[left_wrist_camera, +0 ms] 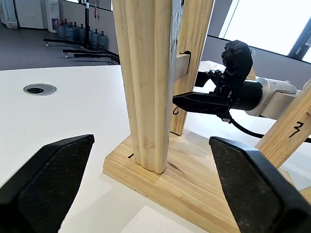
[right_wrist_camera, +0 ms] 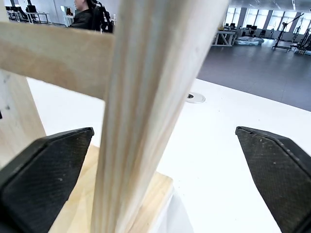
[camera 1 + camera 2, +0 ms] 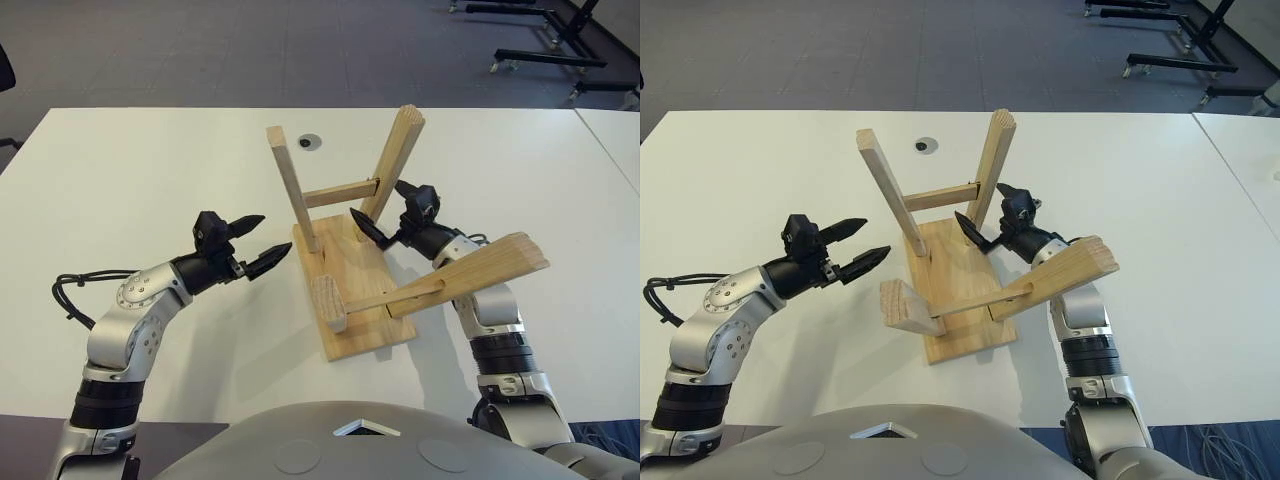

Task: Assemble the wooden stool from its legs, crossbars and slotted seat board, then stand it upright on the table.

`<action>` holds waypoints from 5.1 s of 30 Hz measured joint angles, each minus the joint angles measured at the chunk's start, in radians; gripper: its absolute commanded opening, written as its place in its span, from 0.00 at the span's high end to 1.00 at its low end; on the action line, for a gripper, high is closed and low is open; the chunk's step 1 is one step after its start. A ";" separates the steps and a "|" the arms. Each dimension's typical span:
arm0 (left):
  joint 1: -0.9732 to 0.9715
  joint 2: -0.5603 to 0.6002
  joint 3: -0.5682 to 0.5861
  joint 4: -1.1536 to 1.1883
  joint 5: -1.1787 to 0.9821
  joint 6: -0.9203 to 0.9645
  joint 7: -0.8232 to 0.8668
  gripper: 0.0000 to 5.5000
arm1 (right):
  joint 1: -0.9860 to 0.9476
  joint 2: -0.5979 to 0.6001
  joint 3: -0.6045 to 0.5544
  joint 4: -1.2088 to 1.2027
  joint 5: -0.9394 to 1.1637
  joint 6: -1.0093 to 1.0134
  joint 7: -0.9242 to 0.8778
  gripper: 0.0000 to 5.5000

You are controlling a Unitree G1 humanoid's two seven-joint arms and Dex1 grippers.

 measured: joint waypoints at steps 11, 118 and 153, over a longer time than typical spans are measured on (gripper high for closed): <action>-0.004 -0.017 0.011 -0.002 0.004 -0.006 0.025 0.21 | 0.057 -0.112 -0.076 -0.071 0.114 0.072 0.128 0.02; 0.104 0.299 0.327 -0.248 -0.464 0.242 -0.144 0.21 | 0.273 -0.463 -0.335 -0.438 0.784 0.445 0.600 0.02; 0.172 0.244 0.243 -0.326 -0.423 0.189 -0.044 0.21 | 0.337 -0.457 -0.288 -0.390 0.541 0.358 0.500 0.02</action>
